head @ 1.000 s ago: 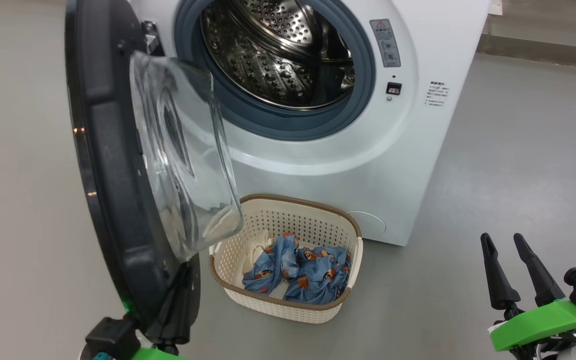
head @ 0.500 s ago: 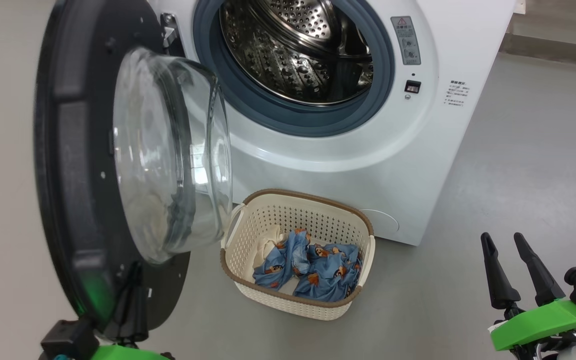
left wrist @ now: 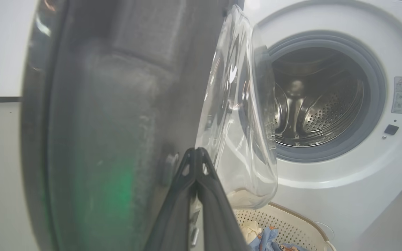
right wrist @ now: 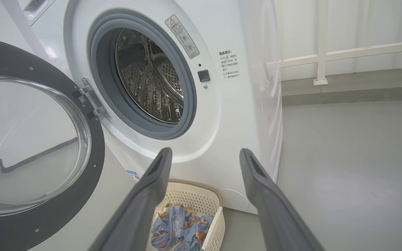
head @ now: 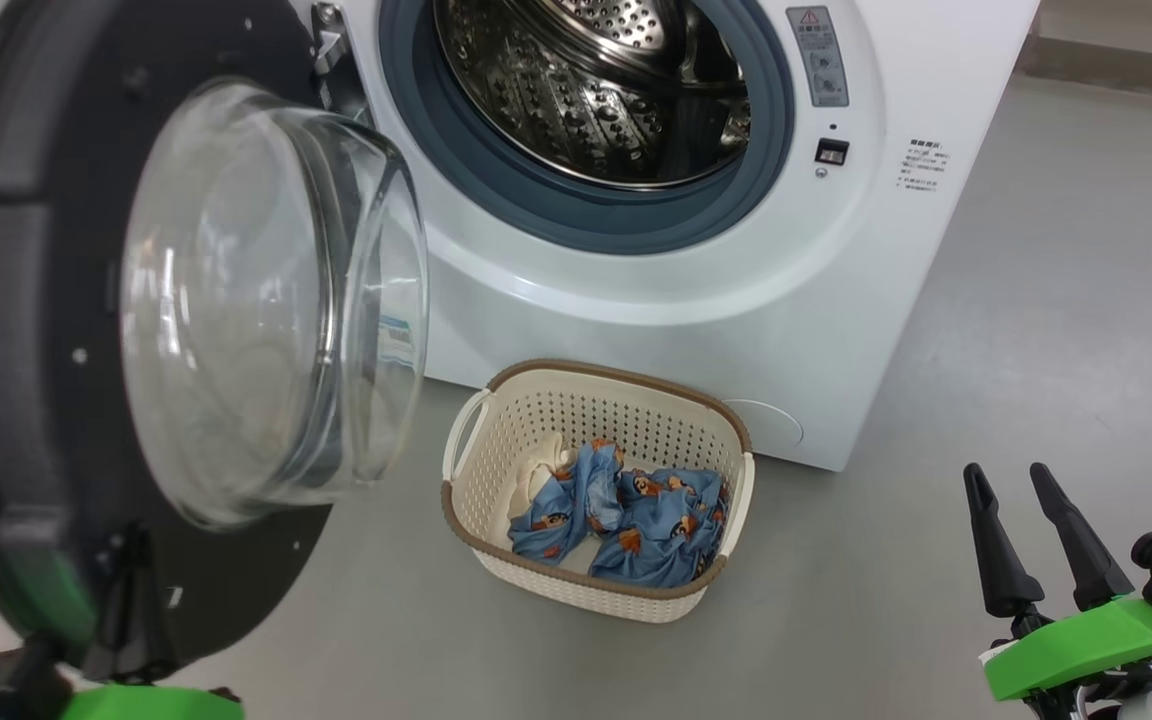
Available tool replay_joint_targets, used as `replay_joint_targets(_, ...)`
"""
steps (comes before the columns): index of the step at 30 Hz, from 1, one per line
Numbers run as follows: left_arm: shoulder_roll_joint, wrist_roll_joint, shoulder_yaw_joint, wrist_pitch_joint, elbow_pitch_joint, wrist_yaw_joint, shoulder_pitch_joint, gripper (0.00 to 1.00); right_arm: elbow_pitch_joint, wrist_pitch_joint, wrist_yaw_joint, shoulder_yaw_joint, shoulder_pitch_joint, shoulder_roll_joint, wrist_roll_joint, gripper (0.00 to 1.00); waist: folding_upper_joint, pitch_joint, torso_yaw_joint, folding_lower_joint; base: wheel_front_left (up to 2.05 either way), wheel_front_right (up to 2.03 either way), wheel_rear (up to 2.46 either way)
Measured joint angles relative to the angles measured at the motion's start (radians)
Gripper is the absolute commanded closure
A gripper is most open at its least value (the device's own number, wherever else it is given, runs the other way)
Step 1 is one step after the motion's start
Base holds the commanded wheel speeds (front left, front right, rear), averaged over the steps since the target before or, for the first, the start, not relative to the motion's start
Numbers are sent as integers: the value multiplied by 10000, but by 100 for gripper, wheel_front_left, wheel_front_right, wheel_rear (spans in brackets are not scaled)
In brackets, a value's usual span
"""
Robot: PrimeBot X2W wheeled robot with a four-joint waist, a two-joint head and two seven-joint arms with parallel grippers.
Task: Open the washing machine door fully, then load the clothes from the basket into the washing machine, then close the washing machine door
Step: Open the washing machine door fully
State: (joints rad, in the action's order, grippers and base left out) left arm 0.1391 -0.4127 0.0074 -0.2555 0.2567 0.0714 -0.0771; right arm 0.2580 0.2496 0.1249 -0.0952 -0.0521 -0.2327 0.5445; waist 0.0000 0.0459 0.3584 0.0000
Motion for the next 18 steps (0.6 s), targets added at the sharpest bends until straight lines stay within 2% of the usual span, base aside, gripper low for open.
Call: replay_joint_targets(18,558,90,1741,0,928,-105,-1144,100,-92,0,0,-12,-367,-318,0,0,0,828,74,0,0,0,0)
